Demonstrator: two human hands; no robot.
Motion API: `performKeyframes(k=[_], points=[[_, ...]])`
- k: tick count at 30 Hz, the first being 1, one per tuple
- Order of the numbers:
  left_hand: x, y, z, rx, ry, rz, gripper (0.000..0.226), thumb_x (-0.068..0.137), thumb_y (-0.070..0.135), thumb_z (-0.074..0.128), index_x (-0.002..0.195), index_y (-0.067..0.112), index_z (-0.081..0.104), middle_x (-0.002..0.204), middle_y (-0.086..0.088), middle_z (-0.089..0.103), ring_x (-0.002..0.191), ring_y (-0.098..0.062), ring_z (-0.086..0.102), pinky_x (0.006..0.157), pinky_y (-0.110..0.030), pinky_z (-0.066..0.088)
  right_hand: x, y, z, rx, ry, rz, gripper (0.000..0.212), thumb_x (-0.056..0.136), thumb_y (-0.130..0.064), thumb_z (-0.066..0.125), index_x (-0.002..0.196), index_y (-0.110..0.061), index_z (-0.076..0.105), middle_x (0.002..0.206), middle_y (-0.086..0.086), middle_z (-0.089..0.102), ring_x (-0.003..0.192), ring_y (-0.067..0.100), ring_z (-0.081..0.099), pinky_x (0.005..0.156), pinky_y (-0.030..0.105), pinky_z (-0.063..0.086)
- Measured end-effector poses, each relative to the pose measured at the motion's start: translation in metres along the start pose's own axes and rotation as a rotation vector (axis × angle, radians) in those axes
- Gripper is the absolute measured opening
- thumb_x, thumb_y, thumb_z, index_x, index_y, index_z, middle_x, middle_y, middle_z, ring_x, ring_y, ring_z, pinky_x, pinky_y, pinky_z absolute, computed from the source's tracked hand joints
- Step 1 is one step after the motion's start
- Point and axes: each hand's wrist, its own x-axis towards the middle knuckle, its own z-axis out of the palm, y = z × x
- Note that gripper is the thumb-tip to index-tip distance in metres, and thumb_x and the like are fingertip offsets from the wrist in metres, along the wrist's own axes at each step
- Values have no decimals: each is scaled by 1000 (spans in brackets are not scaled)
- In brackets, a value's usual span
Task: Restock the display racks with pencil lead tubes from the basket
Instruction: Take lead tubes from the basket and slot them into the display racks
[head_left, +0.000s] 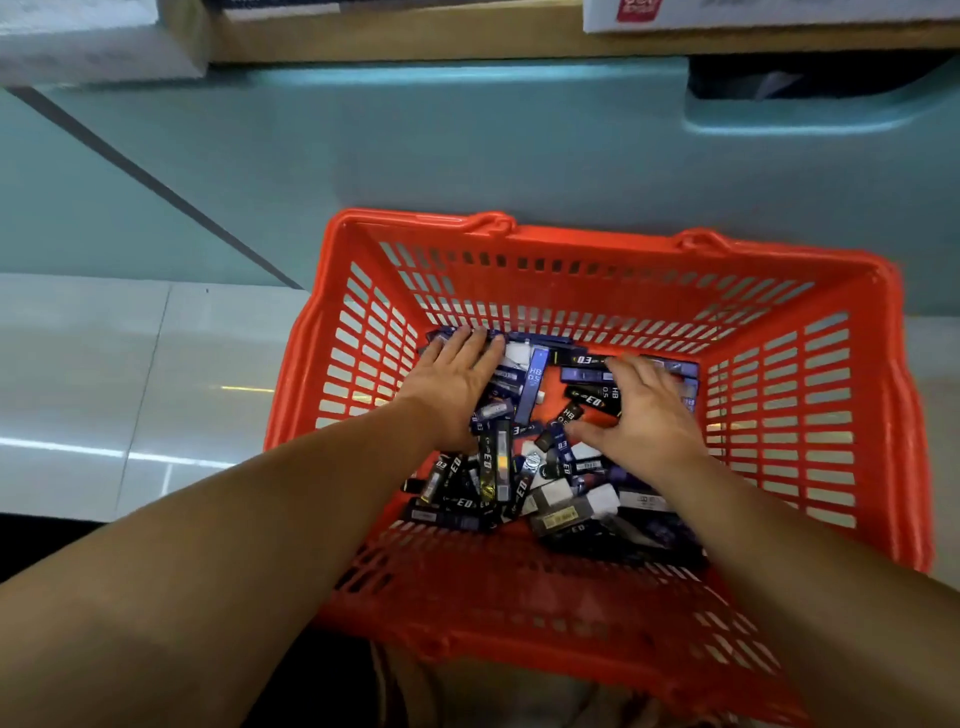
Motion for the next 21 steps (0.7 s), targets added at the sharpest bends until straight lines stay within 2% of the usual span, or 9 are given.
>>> performKeyframes(k=[2, 4, 7, 10, 13, 15, 17, 20, 21], points=[[4, 4, 0, -47, 24, -28, 142, 73, 60, 84, 162, 19, -19, 171, -11, -4, 159, -31, -1, 129, -46, 4, 7, -4, -3, 0, -49, -48, 112, 78, -75, 69, 164, -26, 15, 172, -7, 8, 158, 19, 1, 128, 43, 12], [6, 8, -1, -84, 43, -60, 138, 70, 58, 86, 163, 19, -8, 161, -10, 17, 151, -32, 19, 128, -46, 15, 15, -10, -6, -21, -100, -62, 119, 76, -74, 72, 165, -27, 10, 172, -7, 5, 159, 18, -1, 129, 42, 10], [8, 11, 0, -165, 27, -125, 123, 67, 54, 88, 159, 23, 13, 144, -8, 31, 135, -30, 35, 117, -46, 35, 26, -18, -7, -19, -155, -19, 125, 71, -73, 77, 165, -26, 8, 171, -4, 11, 157, 22, 8, 125, 42, 17], [10, 10, -4, -243, -9, -188, 106, 68, 54, 88, 149, 24, 27, 140, -7, 34, 131, -29, 37, 111, -45, 39, 32, -24, -5, -75, -163, -7, 129, 66, -74, 80, 163, -26, 11, 163, 0, 24, 151, 28, 19, 121, 46, 25], [14, 13, -6, -289, -5, -215, 101, 66, 60, 88, 143, 23, 34, 139, -4, 40, 132, -29, 39, 111, -46, 41, 32, -29, -1, -92, -135, 33, 117, 64, -72, 82, 157, -31, 24, 151, 2, 31, 144, 28, 27, 120, 54, 14], [17, 17, -7, -322, -6, -217, 101, 67, 59, 88, 145, 23, 35, 141, -3, 43, 133, -29, 40, 110, -46, 40, 31, -30, 3, -136, -116, 36, 107, 65, -74, 80, 151, -31, 33, 140, 2, 32, 137, 27, 31, 117, 52, 21], [18, 22, -4, -325, -31, -208, 101, 71, 58, 85, 150, 23, 32, 143, -4, 42, 136, -30, 39, 110, -48, 38, 30, -29, 6, -151, -108, 34, 107, 65, -75, 80, 151, -30, 34, 138, 1, 33, 134, 27, 33, 114, 48, 28], [19, 27, -1, -335, -60, -208, 99, 76, 56, 83, 153, 26, 28, 144, -7, 40, 137, -32, 38, 109, -48, 39, 32, -30, 5, -130, -92, 67, 100, 72, -69, 79, 150, -24, 36, 141, -1, 37, 136, 26, 33, 116, 46, 19], [19, 28, 0, -350, -69, -211, 98, 76, 55, 83, 153, 26, 29, 144, -7, 41, 136, -32, 40, 108, -48, 41, 32, -30, 4, -137, -85, 76, 97, 74, -68, 78, 150, -22, 37, 142, -1, 40, 136, 25, 33, 115, 45, 21]])
